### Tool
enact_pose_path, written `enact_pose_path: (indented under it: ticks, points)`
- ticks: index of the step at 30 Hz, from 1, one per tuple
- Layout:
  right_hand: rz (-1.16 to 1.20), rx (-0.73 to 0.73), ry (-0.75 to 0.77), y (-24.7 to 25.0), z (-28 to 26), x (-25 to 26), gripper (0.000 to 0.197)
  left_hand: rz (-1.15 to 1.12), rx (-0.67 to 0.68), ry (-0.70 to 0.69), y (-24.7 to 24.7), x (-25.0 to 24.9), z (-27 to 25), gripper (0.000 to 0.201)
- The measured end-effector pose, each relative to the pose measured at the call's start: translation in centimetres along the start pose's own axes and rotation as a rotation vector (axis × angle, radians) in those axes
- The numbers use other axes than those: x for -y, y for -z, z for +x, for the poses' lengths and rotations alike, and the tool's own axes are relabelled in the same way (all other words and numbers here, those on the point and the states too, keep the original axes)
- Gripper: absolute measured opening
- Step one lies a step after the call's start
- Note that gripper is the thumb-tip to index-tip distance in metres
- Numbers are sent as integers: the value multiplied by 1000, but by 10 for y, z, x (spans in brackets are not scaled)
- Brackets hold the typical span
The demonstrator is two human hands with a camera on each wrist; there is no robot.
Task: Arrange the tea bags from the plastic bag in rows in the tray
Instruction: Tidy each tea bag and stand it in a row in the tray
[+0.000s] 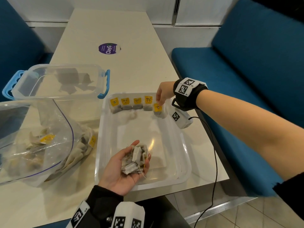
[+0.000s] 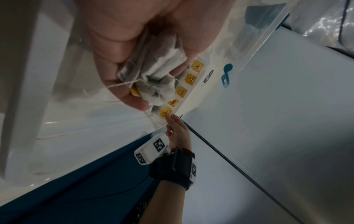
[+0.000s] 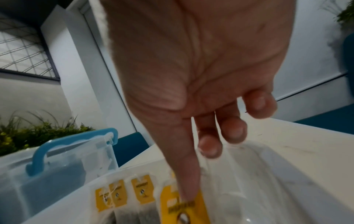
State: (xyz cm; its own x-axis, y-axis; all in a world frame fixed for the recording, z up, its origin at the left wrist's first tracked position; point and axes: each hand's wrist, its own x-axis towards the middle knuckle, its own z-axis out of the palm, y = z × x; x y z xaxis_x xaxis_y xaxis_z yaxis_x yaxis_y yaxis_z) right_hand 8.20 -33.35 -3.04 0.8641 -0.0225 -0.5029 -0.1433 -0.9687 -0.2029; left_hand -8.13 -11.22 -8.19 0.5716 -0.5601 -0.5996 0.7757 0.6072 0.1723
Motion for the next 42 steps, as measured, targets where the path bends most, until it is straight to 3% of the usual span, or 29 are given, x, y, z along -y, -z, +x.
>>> enact_pose_path:
  ticks: [5, 14, 19, 34, 39, 42]
  points:
    - [-46, -98, -48, 1, 9, 2, 27, -6, -3, 6, -1, 0, 0, 29]
    - [-173, -151, -84, -1, 13, 3, 26, -3, -3, 2, 0, -1, -2, 28]
    - [-243, -212, -74, -4, 12, 3, 18, -4, 1, 4, -2, -1, -2, 28]
    - [-237, -181, -31, 3, -4, 7, 28, -9, 18, -5, -1, -1, -2, 32]
    - [-154, -370, 164, 7, -60, 33, 25, -27, 38, -55, -4, -4, -6, 25]
    - [-82, -352, 361, -1, -106, 55, 24, -45, 53, -64, -7, -9, -8, 25]
